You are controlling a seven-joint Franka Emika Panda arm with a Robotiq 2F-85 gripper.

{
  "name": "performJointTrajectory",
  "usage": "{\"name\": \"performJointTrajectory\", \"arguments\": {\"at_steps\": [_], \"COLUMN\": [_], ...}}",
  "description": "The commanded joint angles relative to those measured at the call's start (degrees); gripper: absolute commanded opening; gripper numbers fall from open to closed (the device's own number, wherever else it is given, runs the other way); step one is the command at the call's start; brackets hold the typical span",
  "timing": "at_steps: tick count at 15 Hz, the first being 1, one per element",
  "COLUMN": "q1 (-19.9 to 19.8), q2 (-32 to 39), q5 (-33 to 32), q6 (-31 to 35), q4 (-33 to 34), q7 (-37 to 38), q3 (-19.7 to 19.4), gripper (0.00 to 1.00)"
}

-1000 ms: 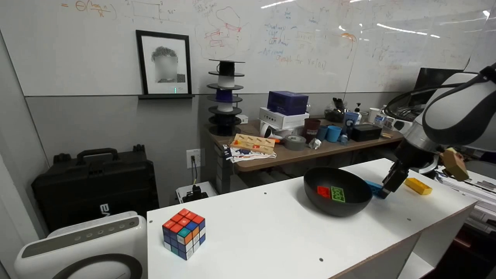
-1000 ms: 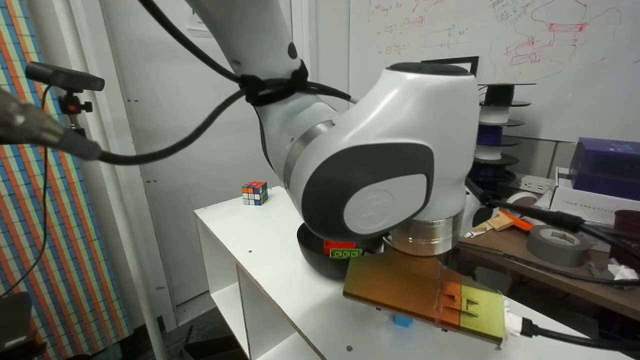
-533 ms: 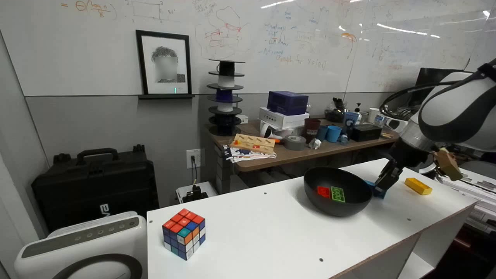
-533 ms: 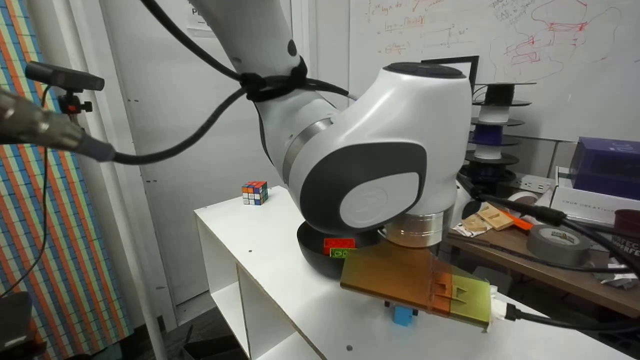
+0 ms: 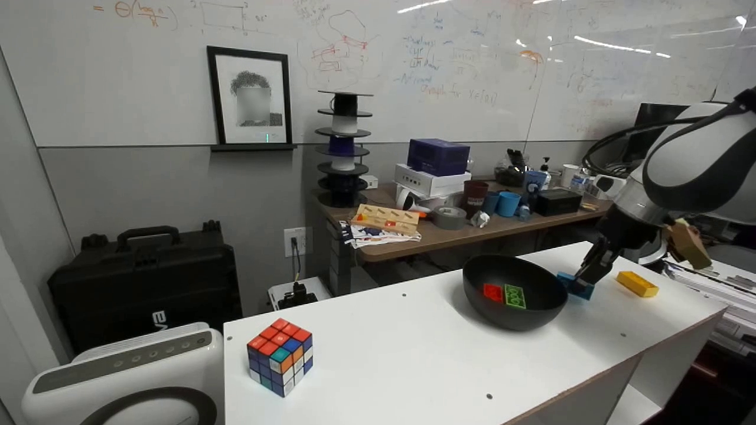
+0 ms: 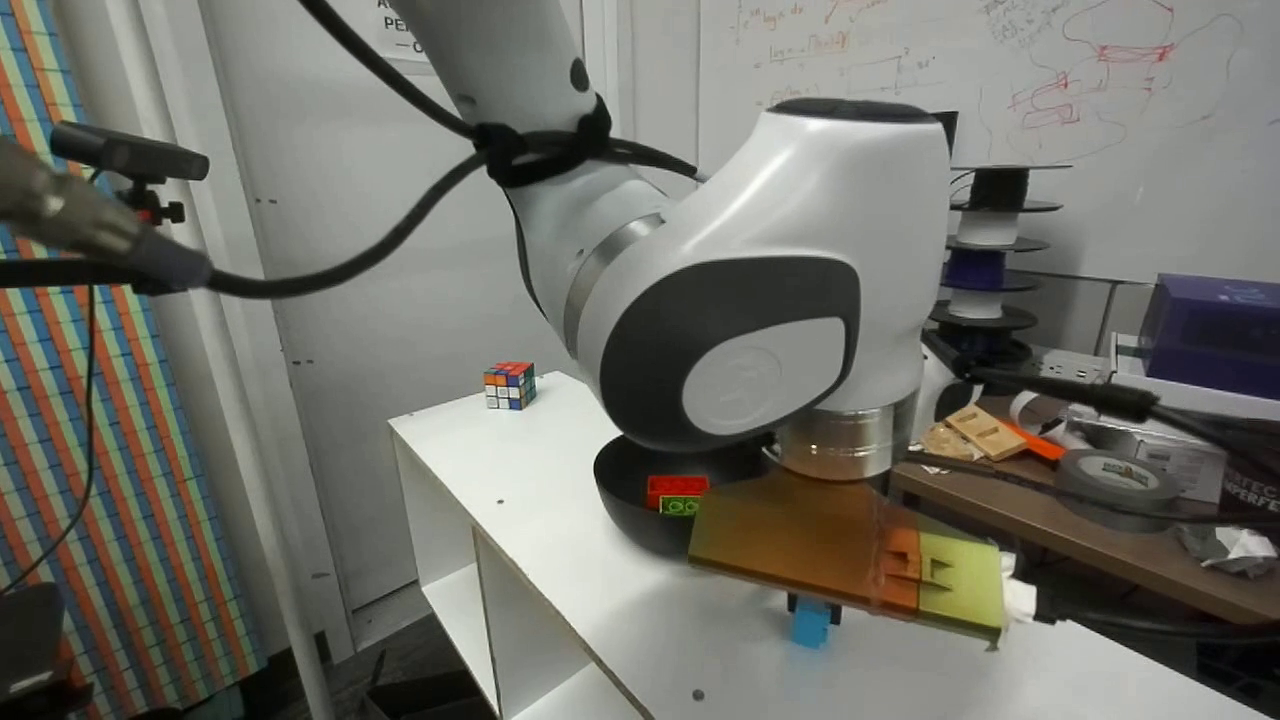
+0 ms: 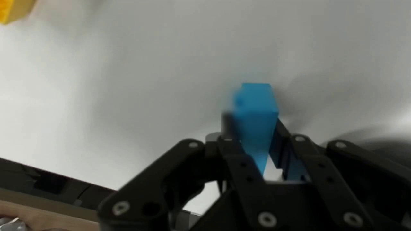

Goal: Put the LEGO blocks in the bowl

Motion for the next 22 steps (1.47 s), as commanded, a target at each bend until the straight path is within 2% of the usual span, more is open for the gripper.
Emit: {"name": "performJointTrajectory", "arguments": {"at_steps": [1, 2, 3, 5, 8, 10, 11, 12, 13, 14, 17, 19, 20, 22], "q1": [5.5, 5.6, 3.7, 2.8, 4.0, 3.4, 4.7, 5.5, 5.1, 5.0, 4.2, 5.9, 6.6, 7.5], "q2": [-7.1, -8.8, -9.6, -11.2, -9.9, -8.6, -8.5, -8.6, -8.2, -8.3, -9.3, -11.8, -13.0, -15.7], "q5": [-1.0, -0.2, 1.6, 4.5, 6.2, 8.0, 7.8, 7.6, 8.1, 8.4, 10.6, 10.4, 9.6, 8.7], "q6": [0.6, 0.2, 0.1, -0.4, -2.7, -5.1, -6.0, -7.4, -8.0, -8.6, -8.5, -6.0, -3.8, -0.6], "q4": [-2.7, -3.1, -3.0, -2.9, -1.2, -0.7, -0.8, -0.9, -0.9, -1.0, -1.5, -2.9, -3.9, -5.6], "q7": [5.4, 5.5, 3.7, 2.1, 1.1, -0.7, 0.1, 0.4, -0.5, -0.6, -0.7, 2.3, 4.1, 7.8], "q3": [-4.6, -3.4, -0.3, 3.9, 5.8, 7.4, 6.2, 5.5, 5.7, 5.5, 5.7, 3.0, 0.8, -2.7], "gripper": [0.07, 0.07, 0.07, 0.07, 0.07, 0.07, 0.11, 0.52, 0.53, 0.58, 0.83, 0.96, 1.00, 1.00]}}
